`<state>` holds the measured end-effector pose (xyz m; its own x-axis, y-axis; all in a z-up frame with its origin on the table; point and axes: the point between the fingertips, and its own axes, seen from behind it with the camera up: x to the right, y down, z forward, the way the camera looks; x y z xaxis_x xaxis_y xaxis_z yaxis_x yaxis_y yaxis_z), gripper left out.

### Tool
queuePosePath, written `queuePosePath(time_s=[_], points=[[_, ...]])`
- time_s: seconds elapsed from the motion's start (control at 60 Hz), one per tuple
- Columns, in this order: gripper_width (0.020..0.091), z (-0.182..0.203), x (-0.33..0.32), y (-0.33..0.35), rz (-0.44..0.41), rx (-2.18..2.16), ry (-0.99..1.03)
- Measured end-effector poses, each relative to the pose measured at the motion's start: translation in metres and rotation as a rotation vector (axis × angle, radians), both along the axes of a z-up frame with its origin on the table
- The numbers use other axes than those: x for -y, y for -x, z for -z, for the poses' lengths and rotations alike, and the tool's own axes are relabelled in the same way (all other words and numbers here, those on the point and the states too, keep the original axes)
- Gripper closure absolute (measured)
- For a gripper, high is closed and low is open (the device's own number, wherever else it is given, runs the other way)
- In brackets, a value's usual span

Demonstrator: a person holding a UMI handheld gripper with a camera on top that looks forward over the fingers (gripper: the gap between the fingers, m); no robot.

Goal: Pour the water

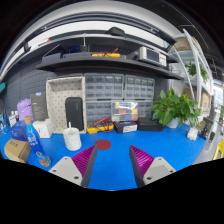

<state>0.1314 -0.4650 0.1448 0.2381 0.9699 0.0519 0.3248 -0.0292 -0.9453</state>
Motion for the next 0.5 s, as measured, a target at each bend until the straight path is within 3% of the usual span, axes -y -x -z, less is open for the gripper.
queuePosePath(time_s=[0.267,0.5], points=[[0.0465,0.022,0.036,0.003,-0.026,0.026,0.000],[0.0466,0.049,0.126,0.002,-0.180,0.041,0.051]])
